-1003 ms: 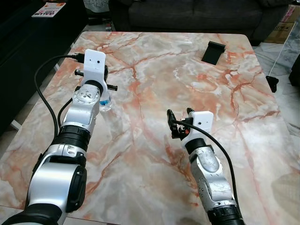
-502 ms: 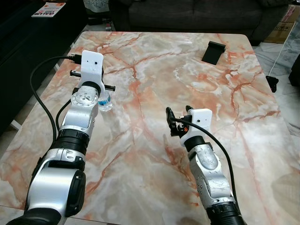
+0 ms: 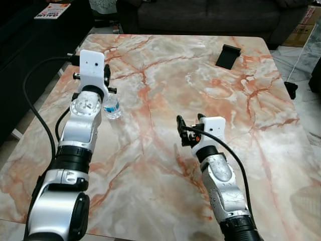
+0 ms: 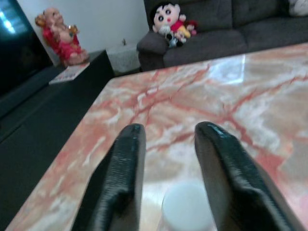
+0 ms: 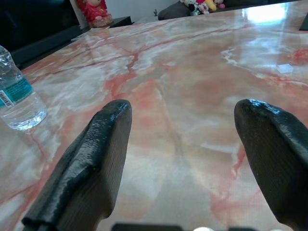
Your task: Picking trash to rubbish bin
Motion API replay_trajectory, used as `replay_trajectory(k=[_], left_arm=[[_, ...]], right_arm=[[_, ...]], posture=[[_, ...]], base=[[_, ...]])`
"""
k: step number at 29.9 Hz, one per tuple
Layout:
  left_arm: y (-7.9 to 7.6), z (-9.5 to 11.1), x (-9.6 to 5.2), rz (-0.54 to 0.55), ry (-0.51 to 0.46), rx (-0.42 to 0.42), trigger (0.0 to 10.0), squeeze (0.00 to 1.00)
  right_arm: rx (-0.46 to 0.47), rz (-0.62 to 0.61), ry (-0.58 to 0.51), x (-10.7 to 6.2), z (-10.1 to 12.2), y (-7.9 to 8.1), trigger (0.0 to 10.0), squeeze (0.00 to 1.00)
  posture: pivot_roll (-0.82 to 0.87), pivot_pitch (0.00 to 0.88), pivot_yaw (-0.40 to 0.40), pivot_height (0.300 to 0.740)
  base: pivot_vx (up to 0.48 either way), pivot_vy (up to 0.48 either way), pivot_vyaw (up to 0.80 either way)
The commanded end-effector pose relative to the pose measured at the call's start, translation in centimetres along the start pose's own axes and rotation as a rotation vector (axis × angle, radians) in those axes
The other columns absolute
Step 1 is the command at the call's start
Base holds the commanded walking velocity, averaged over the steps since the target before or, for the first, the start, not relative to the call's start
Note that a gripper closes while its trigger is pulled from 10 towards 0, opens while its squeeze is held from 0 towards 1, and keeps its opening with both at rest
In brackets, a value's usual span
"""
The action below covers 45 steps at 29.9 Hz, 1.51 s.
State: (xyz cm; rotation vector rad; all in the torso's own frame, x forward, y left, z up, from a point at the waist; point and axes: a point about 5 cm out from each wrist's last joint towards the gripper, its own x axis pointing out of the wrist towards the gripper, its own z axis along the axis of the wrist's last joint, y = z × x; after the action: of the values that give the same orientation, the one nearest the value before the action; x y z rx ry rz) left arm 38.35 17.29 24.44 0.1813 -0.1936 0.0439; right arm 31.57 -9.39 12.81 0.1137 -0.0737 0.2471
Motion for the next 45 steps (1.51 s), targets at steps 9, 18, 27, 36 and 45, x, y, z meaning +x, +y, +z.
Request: replay_trajectory(k=[9, 18, 27, 36, 45], left_arm=[[0.1, -0.7, -0.5, -0.010, 0.035, -0.016, 10.0, 1.00], [-0.5, -1.2, -0.7, -0.049, 0.054, -0.055, 10.0, 0.00], [-0.7, -2.7, -0.5, -0.036, 0.124, -0.111, 10.0, 0.00], [-1.0, -2.8, -0.3, -0.034, 0.131, -0.110, 10.0, 0.00], [-1.1, -2.0, 0.4, -0.044, 0.098, -0.105, 10.0, 0.00]], right_arm=[[0.002, 0.008, -0.006, 0.1, 0.0, 0.3, 10.0, 0.00], [0.002, 0.010, -0.006, 0.1, 0.1, 0.3, 10.0, 0.00], [0.003, 0.012, -0.004, 0.1, 0.0, 0.3, 10.0, 0.00], [-0.001, 0.014, -0.001, -0.1, 0.0, 0.3, 10.0, 0.00], [0.003, 0.020, -0.004, -0.1, -0.1, 0.6, 10.0, 0.00]], posture=[[0.06, 0.158, 0.035, 0.740], [0.06, 0.160, 0.033, 0.740], [0.06, 0.167, 0.033, 0.740], [0.05, 0.163, 0.034, 0.740], [0.04, 0.144, 0.042, 0.740]], base=[[0.000, 0.000, 0.00], [0.000, 0.000, 0.00], [0.000, 0.000, 0.00], [0.000, 0.000, 0.00], [0.000, 0.000, 0.00]])
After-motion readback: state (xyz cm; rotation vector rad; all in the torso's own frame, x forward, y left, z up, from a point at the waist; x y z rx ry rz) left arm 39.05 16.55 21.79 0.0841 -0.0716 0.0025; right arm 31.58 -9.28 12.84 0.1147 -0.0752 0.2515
